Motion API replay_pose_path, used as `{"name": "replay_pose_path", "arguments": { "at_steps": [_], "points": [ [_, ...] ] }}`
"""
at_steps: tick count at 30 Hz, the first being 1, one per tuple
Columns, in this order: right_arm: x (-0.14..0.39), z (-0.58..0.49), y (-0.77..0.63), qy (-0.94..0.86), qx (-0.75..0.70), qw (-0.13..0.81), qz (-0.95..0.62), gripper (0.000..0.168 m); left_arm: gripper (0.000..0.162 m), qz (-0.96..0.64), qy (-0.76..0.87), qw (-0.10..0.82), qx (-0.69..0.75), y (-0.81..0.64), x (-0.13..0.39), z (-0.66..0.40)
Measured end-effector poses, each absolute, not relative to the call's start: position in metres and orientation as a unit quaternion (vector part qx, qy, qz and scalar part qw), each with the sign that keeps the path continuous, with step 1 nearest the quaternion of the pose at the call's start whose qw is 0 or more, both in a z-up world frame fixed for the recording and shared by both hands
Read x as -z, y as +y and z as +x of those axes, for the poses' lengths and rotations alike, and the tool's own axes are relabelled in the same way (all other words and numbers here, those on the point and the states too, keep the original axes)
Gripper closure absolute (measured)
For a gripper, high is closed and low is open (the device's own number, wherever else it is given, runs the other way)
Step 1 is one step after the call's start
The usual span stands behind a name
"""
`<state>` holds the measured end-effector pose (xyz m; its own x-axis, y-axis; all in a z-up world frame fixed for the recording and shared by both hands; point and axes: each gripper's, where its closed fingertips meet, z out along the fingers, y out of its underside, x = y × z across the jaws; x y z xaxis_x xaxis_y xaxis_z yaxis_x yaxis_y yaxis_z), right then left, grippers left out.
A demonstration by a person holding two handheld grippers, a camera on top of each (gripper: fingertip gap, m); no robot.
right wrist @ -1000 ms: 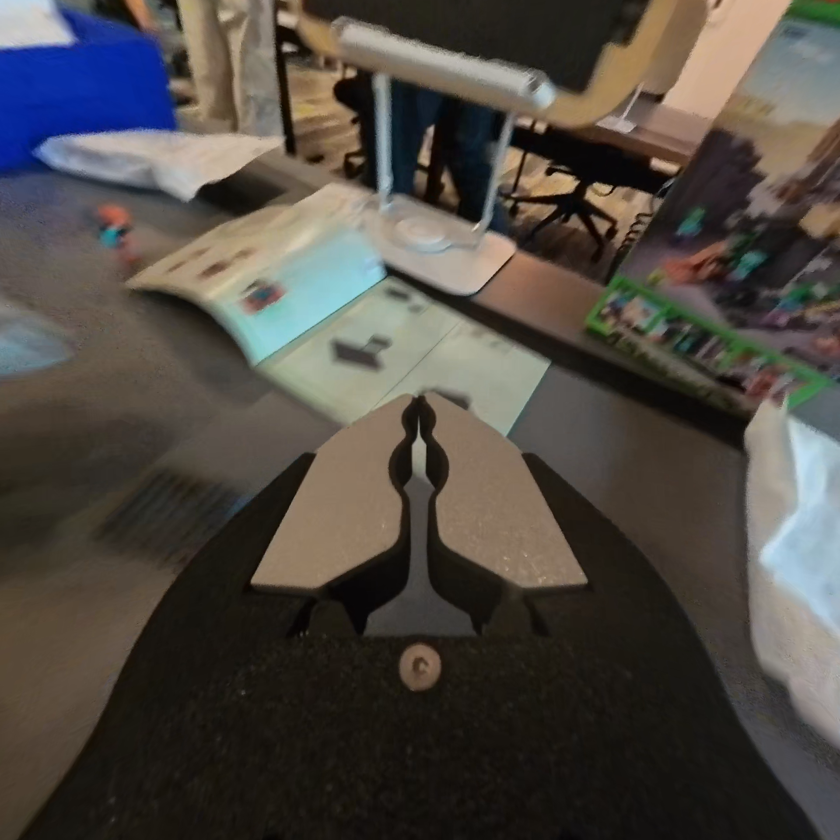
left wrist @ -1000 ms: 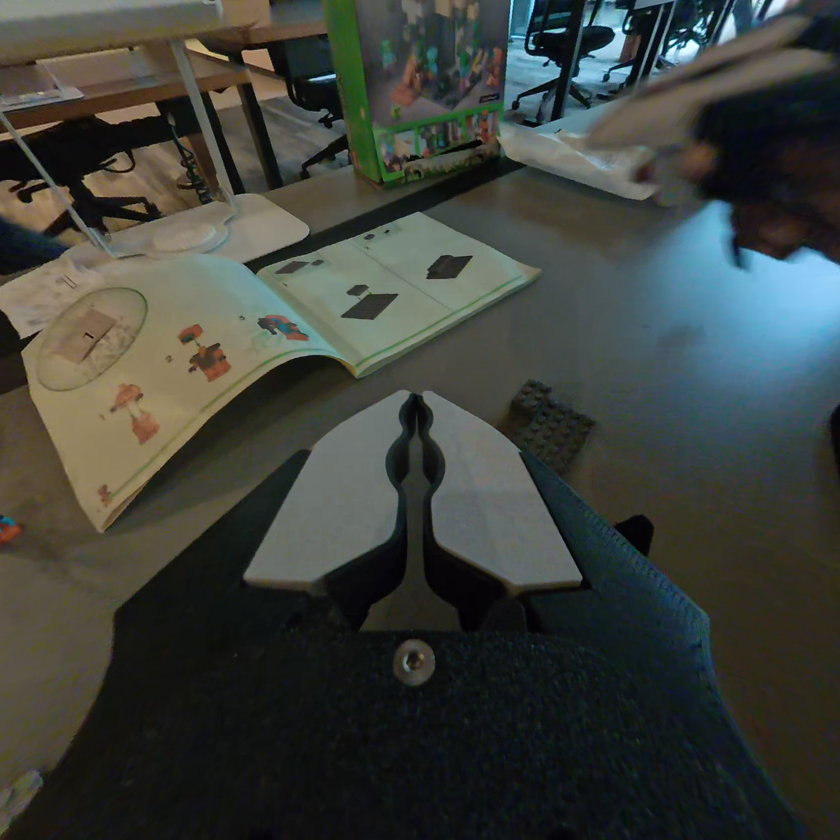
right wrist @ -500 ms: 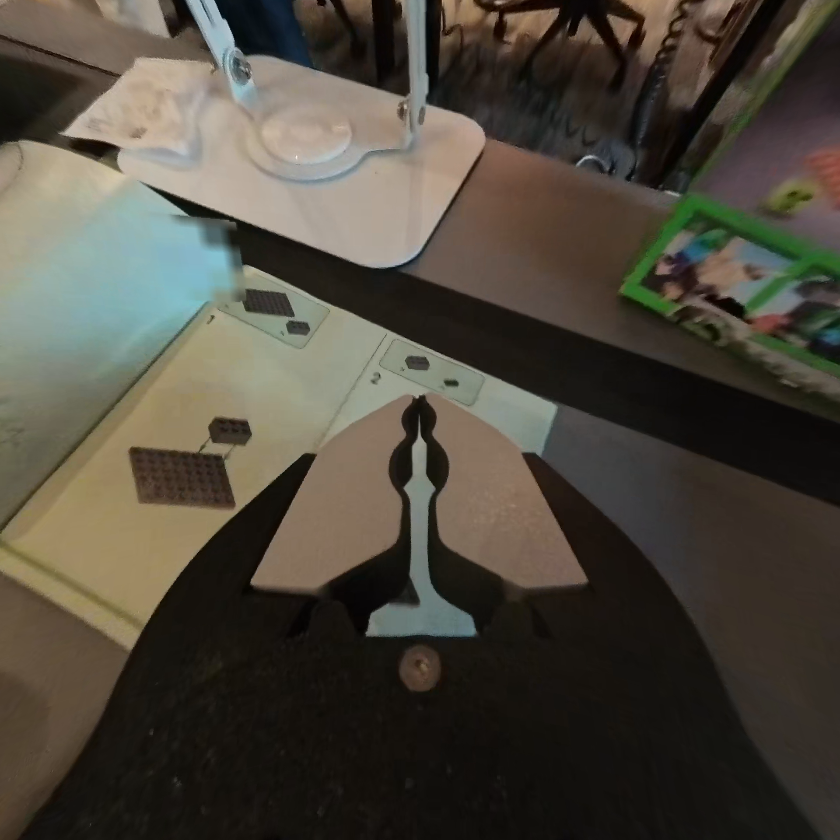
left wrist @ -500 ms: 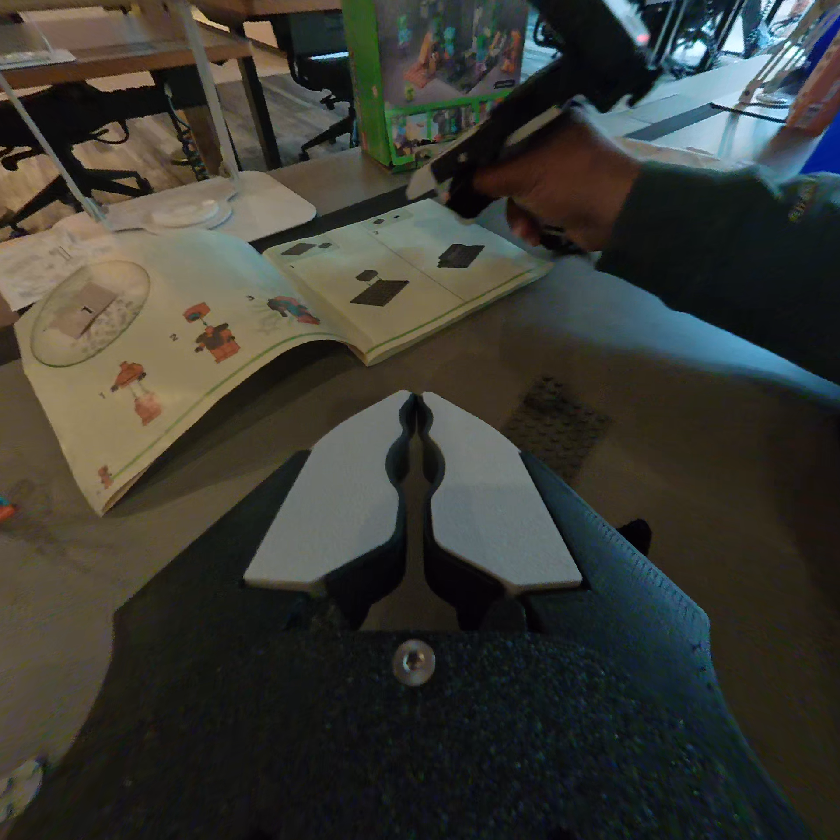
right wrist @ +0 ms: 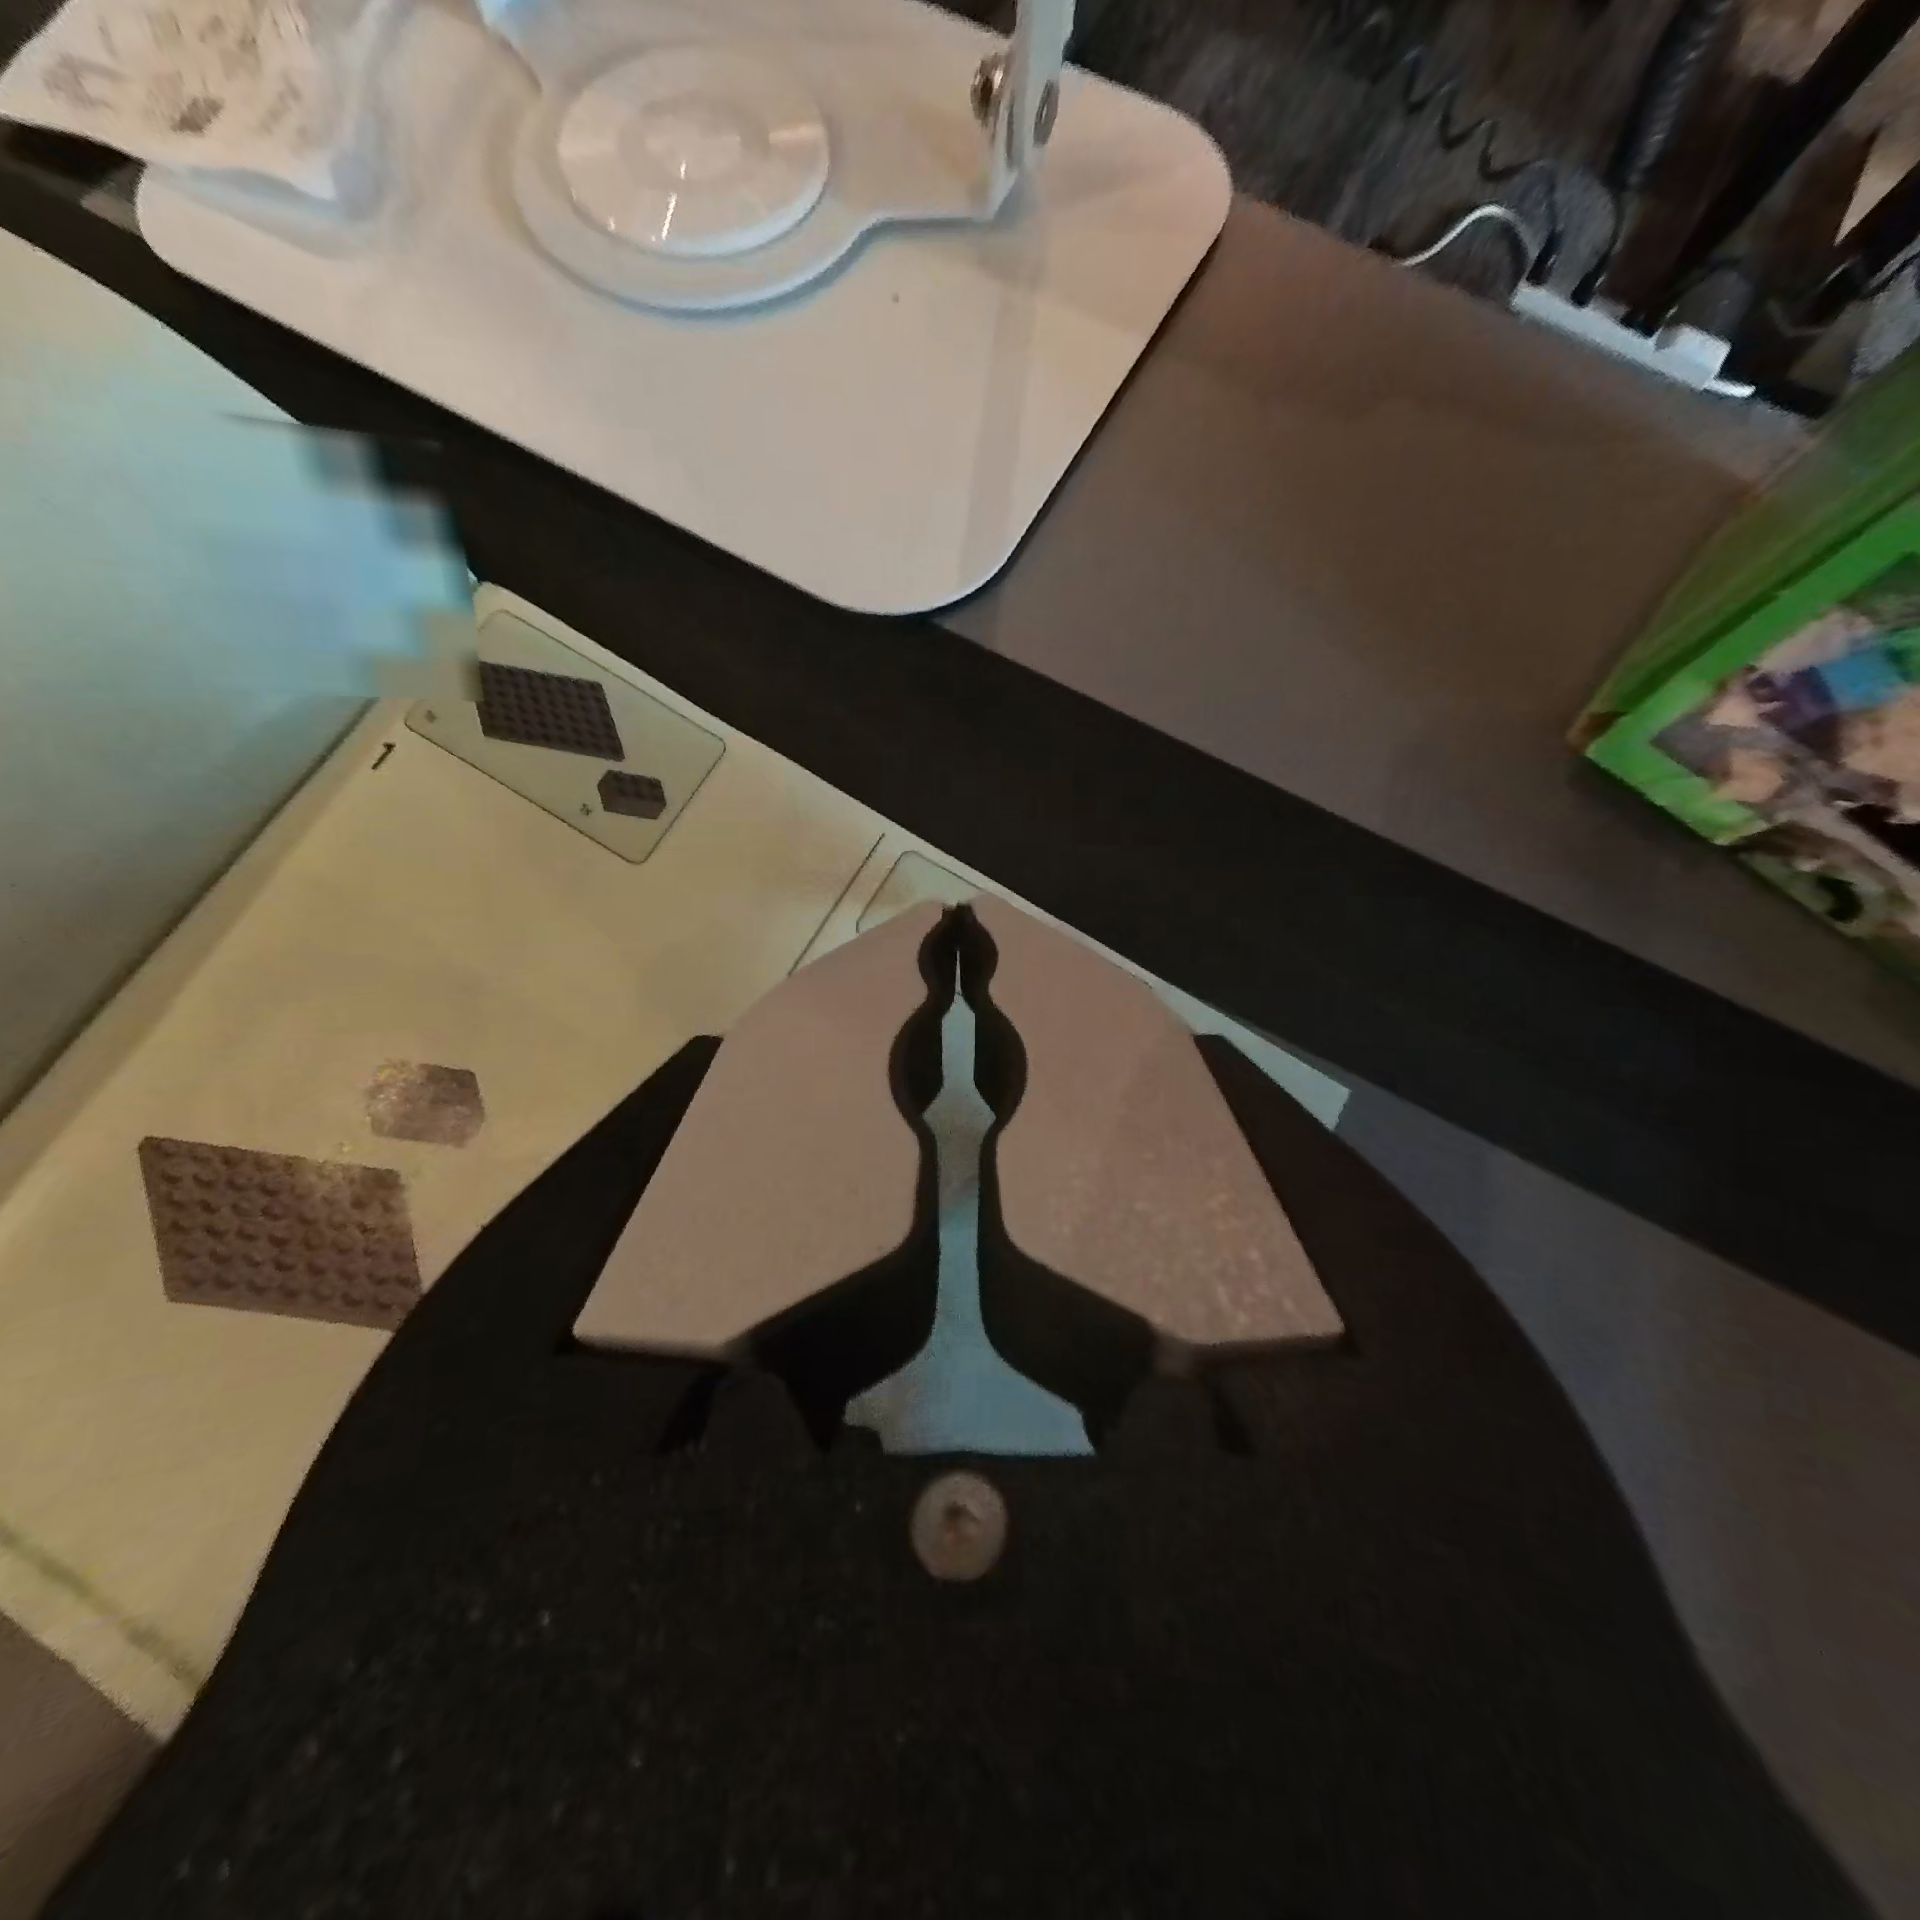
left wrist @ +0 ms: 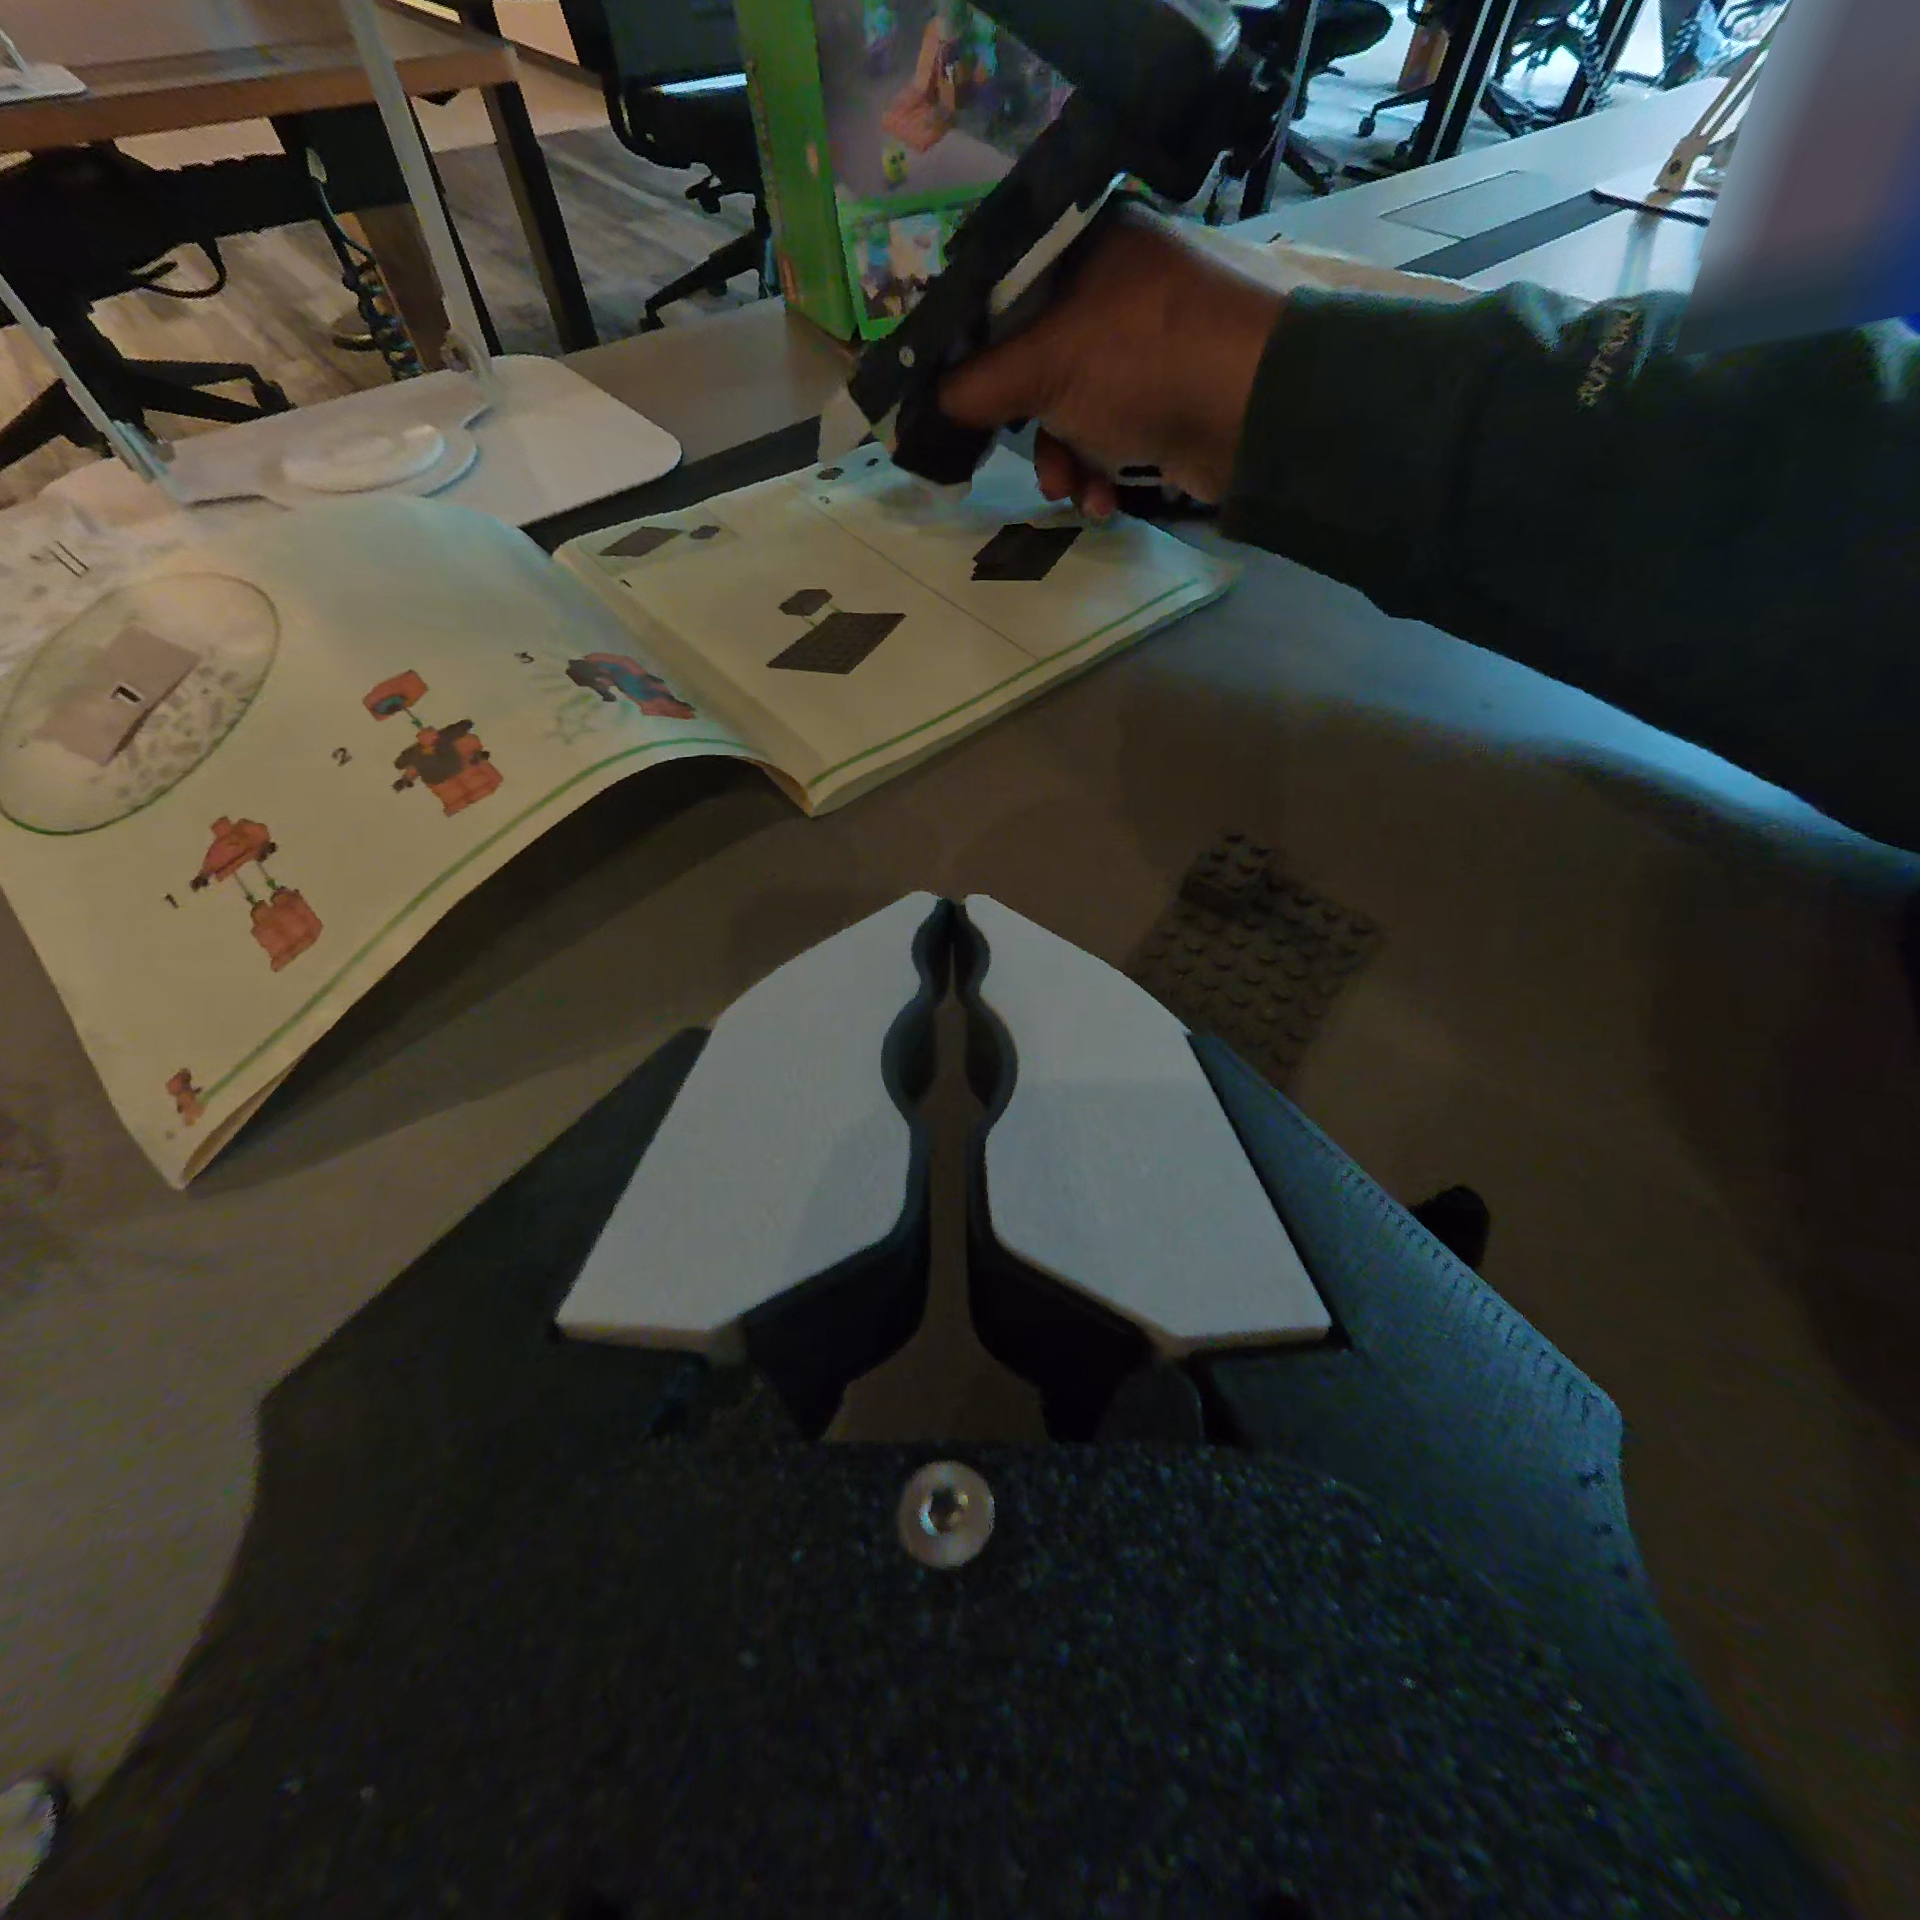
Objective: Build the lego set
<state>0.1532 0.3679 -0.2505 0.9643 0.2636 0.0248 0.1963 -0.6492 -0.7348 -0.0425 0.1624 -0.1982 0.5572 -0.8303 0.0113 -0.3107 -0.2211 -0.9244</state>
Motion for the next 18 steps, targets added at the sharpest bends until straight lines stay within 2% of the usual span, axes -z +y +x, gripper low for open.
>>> {"name": "replay_pose_path", "arguments": {
  "at_steps": [9, 18],
  "points": [
    [0.251, 0.152, 0.367, -0.135, -0.045, 0.394, -0.908, 0.168, 0.162, -0.736, 0.39, 0.482, 0.27, 0.161, 0.201, -0.041],
    [0.223, 0.188, 0.351, -0.111, -0.07, 0.445, -0.886, 0.168, 0.162, -0.732, 0.392, 0.484, 0.275, 0.16, 0.199, -0.041]
  ]
}}
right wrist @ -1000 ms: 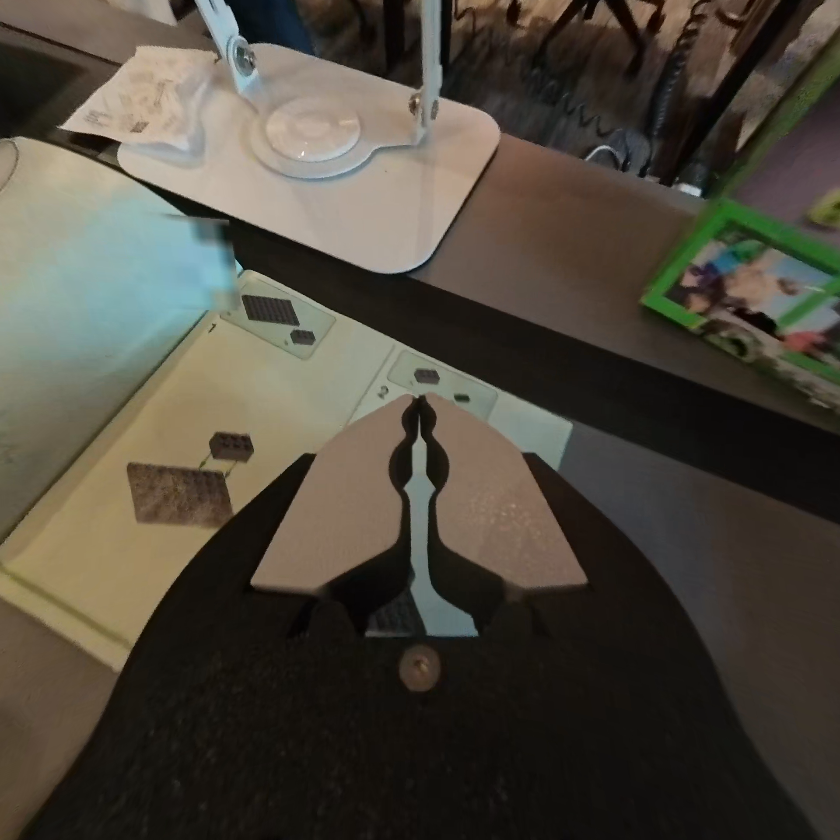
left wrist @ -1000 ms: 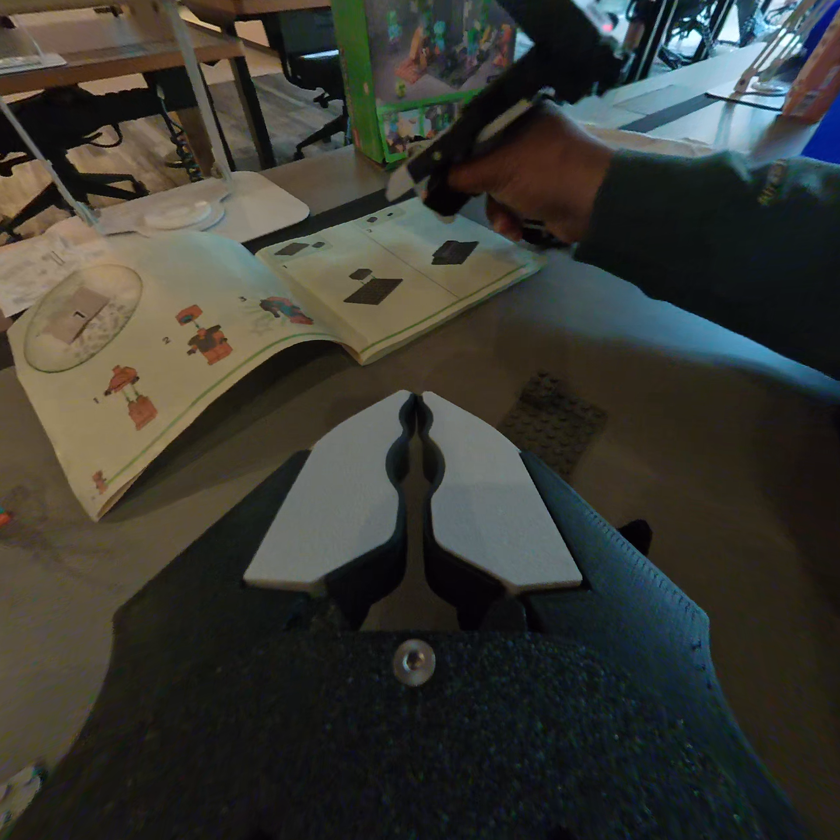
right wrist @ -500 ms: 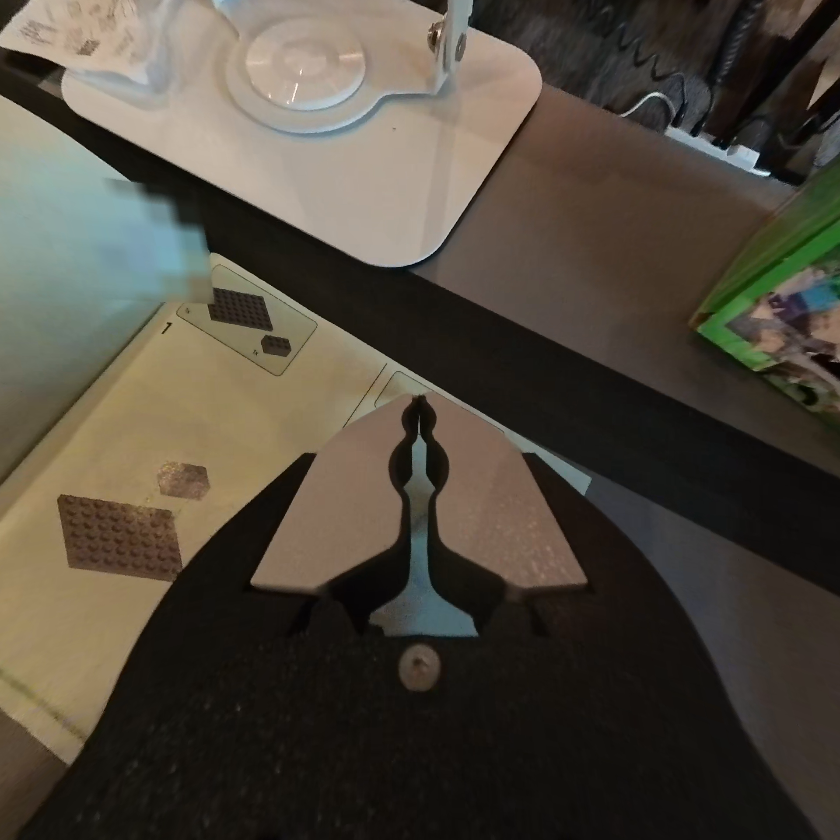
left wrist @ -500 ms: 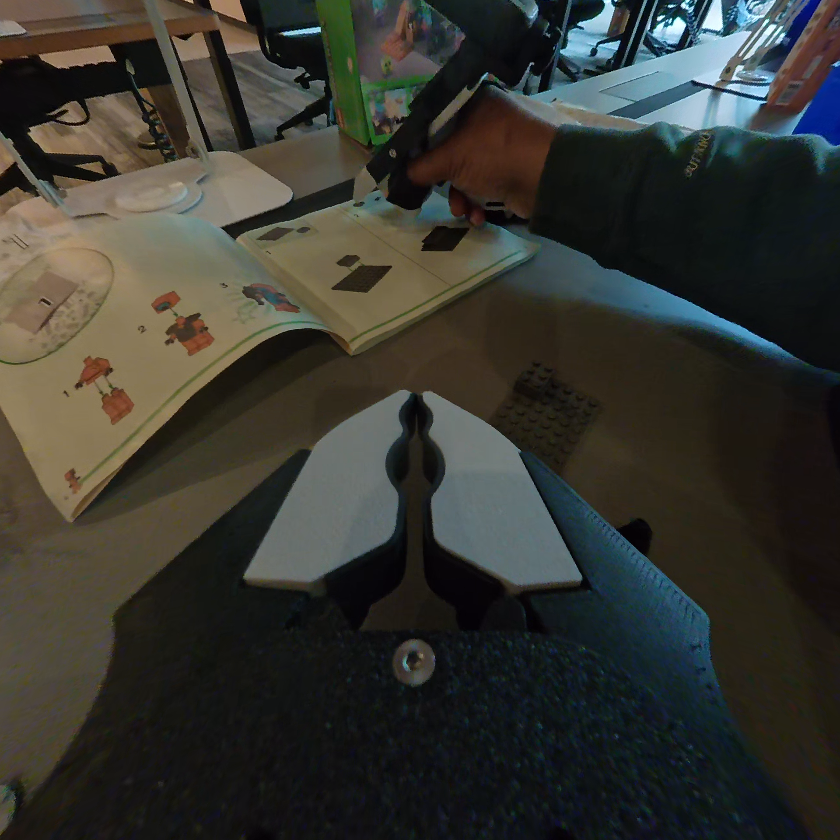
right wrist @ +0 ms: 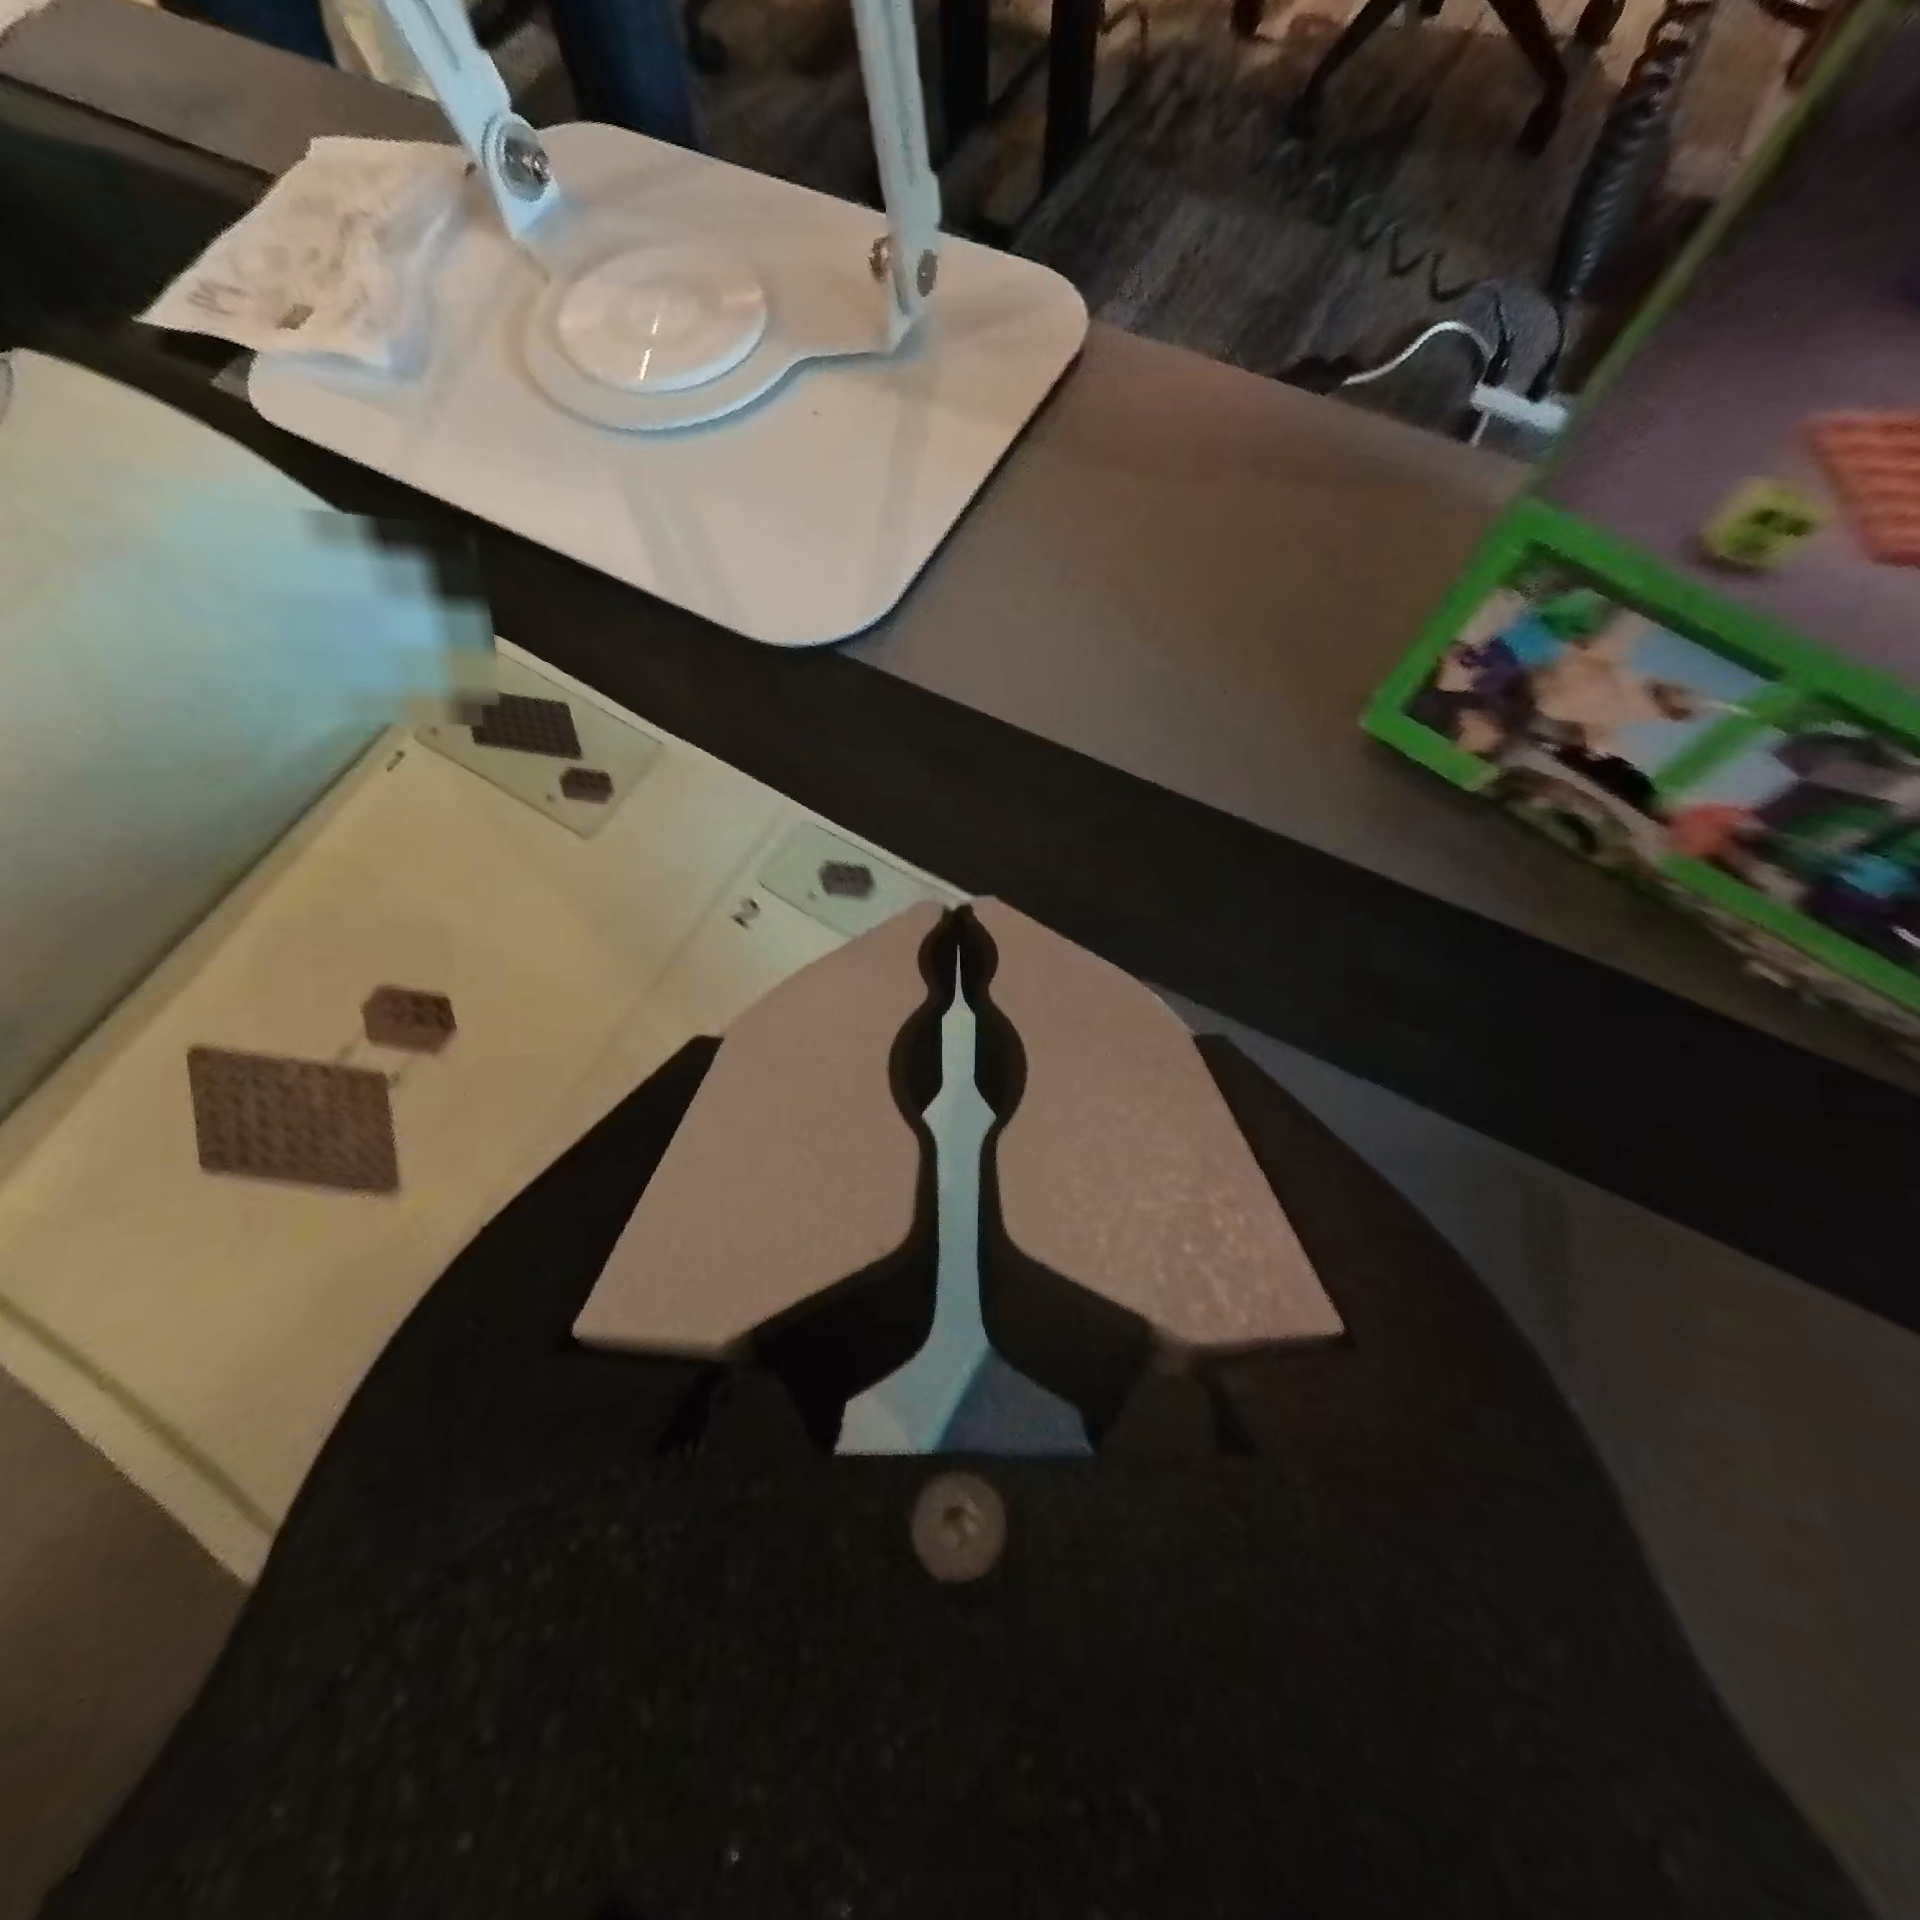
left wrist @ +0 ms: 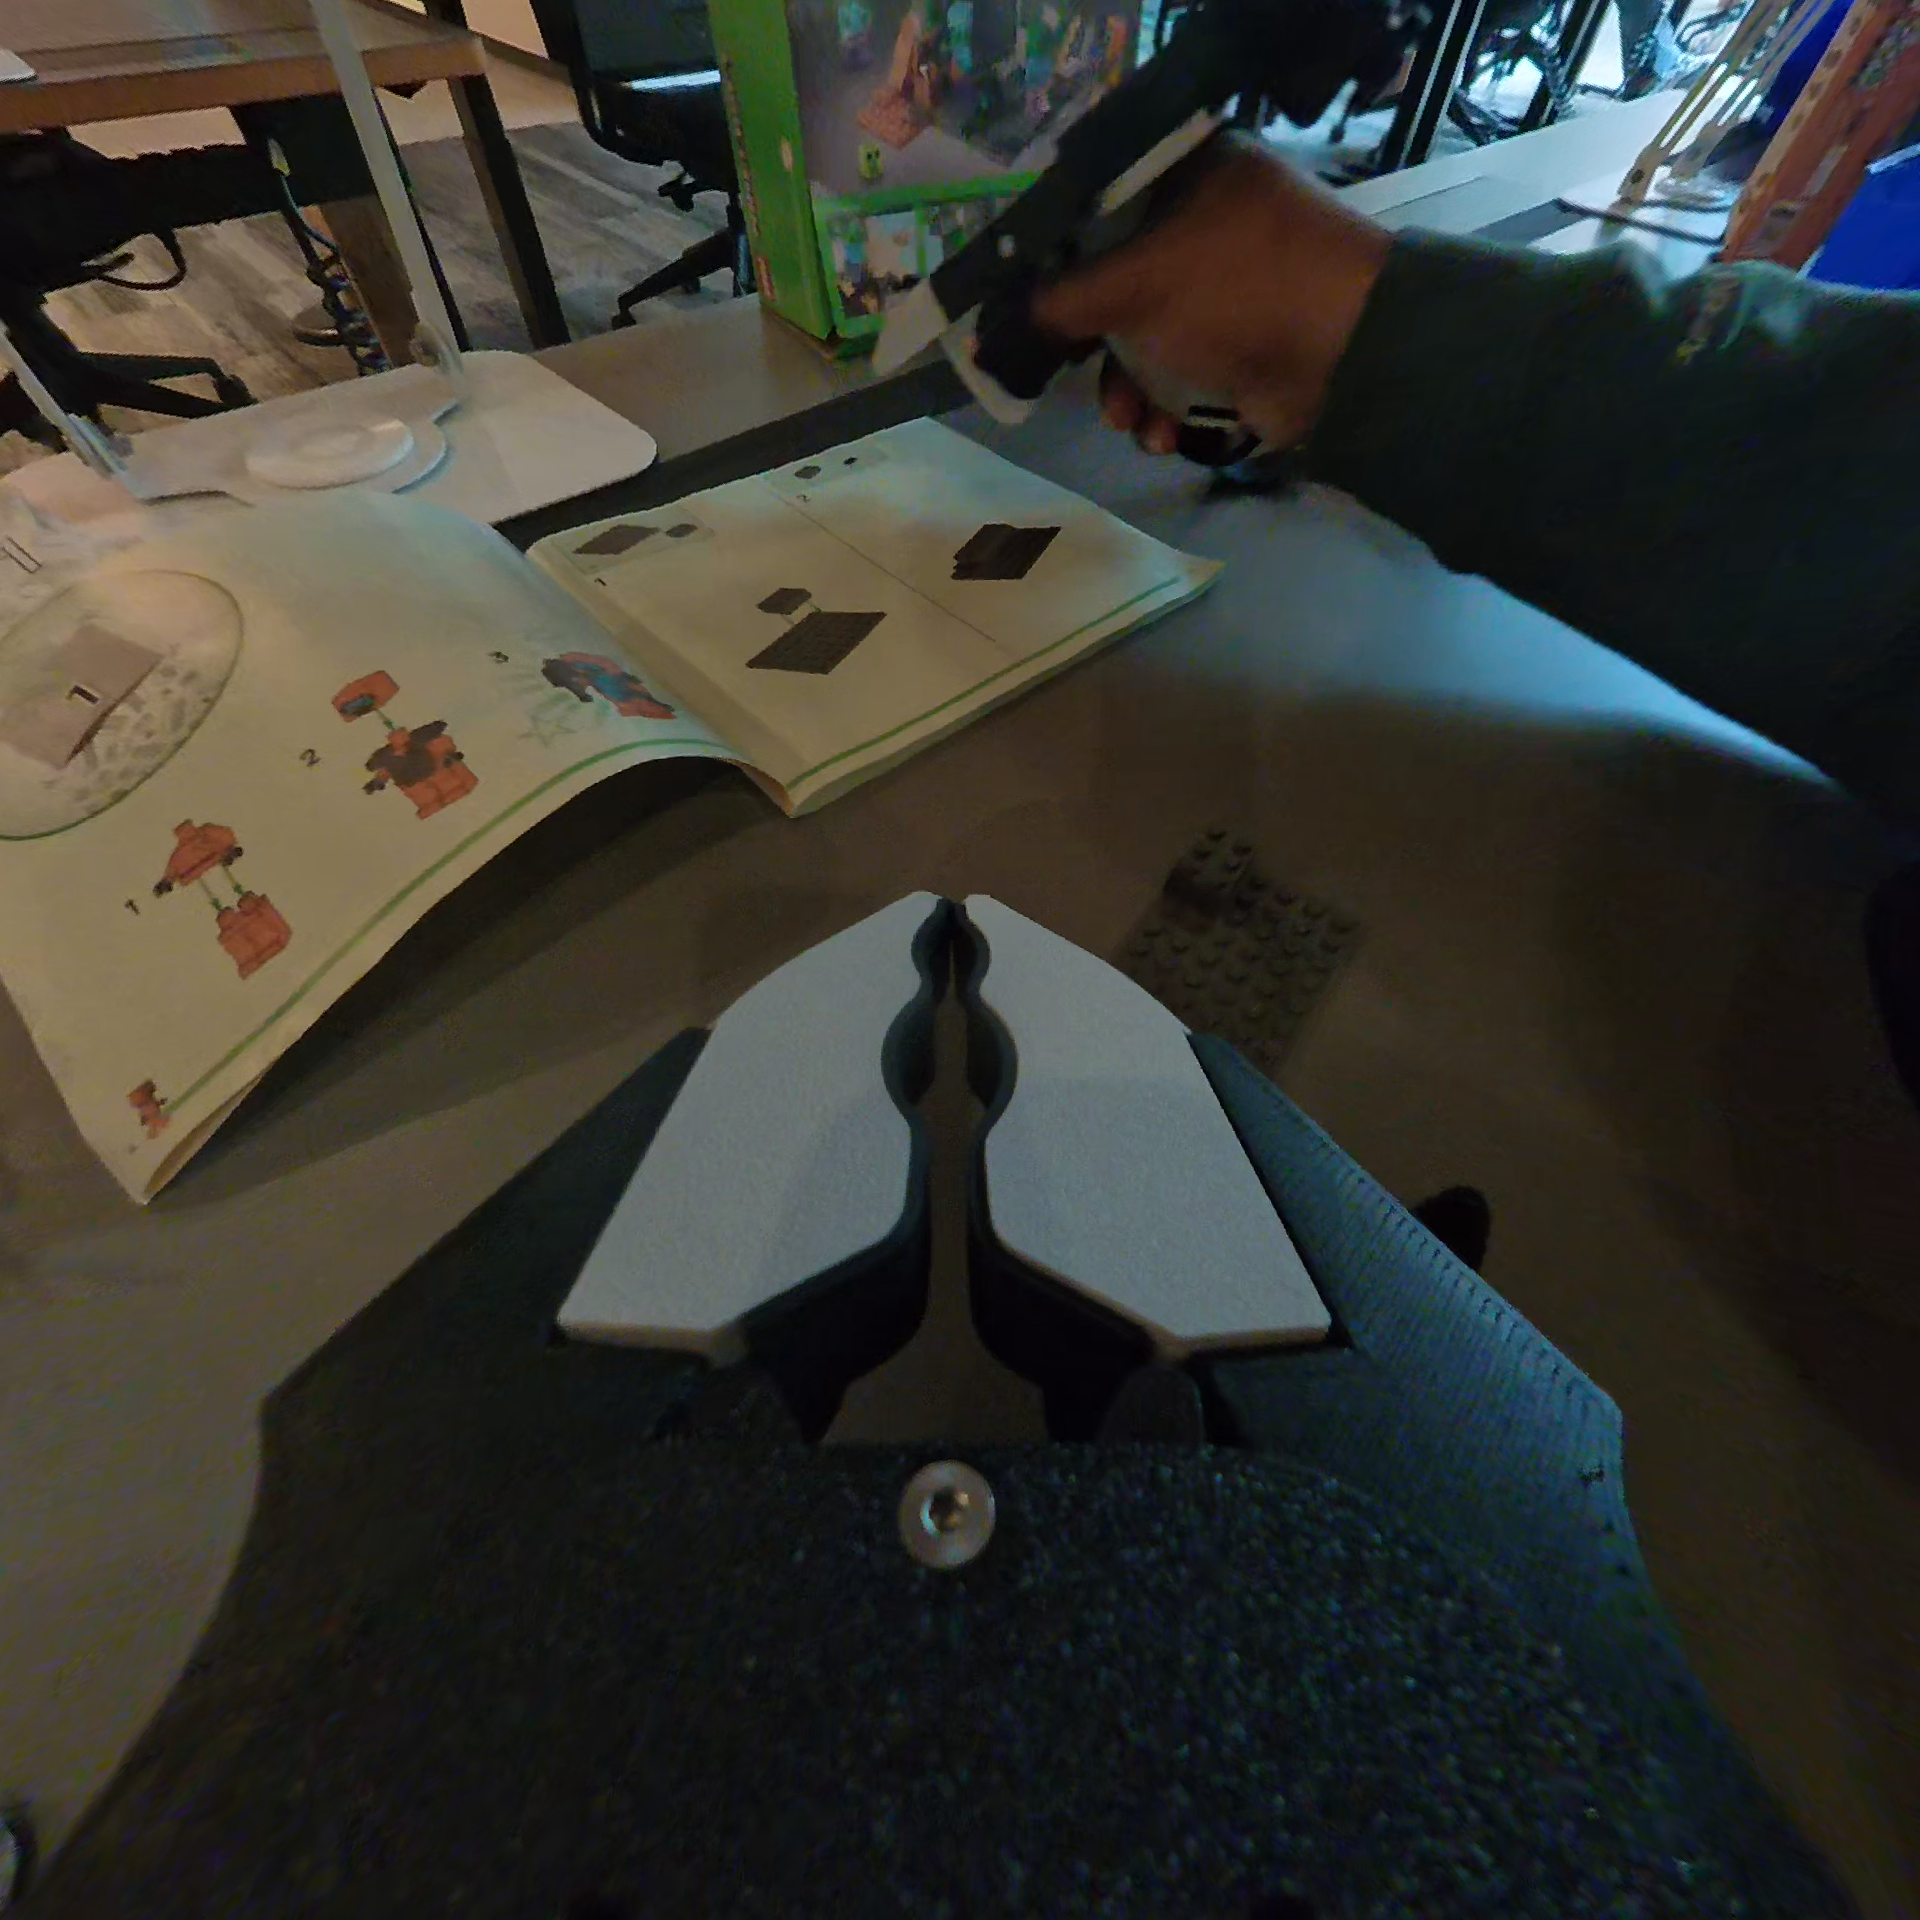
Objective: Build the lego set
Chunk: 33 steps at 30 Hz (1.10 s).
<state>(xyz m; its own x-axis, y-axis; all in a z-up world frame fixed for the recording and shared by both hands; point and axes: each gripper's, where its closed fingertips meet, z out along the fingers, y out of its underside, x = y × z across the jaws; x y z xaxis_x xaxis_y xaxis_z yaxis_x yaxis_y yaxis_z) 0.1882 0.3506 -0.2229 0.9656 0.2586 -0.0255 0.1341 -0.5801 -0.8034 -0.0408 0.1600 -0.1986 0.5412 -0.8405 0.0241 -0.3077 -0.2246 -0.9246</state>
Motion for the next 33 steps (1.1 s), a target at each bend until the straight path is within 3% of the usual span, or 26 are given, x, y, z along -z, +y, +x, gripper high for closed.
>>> {"name": "replay_pose_path", "arguments": {
  "at_steps": [13, 17, 19, 33],
  "points": [
    [0.235, 0.186, 0.344, -0.156, -0.104, 0.464, -0.866, 0.168, 0.162, -0.753, 0.381, 0.476, 0.249, 0.171, 0.212, -0.045],
    [0.242, 0.182, 0.345, -0.153, -0.106, 0.443, -0.877, 0.155, 0.162, -0.752, 0.384, 0.476, 0.245, 0.171, 0.214, -0.044],
    [0.241, 0.181, 0.349, -0.161, -0.094, 0.452, -0.872, 0.168, 0.162, -0.751, 0.384, 0.478, 0.246, 0.171, 0.213, -0.045],
    [0.253, 0.18, 0.357, -0.181, -0.049, 0.416, -0.89, 0.168, 0.162, -0.749, 0.387, 0.474, 0.255, 0.169, 0.212, -0.043]
  ]
}}
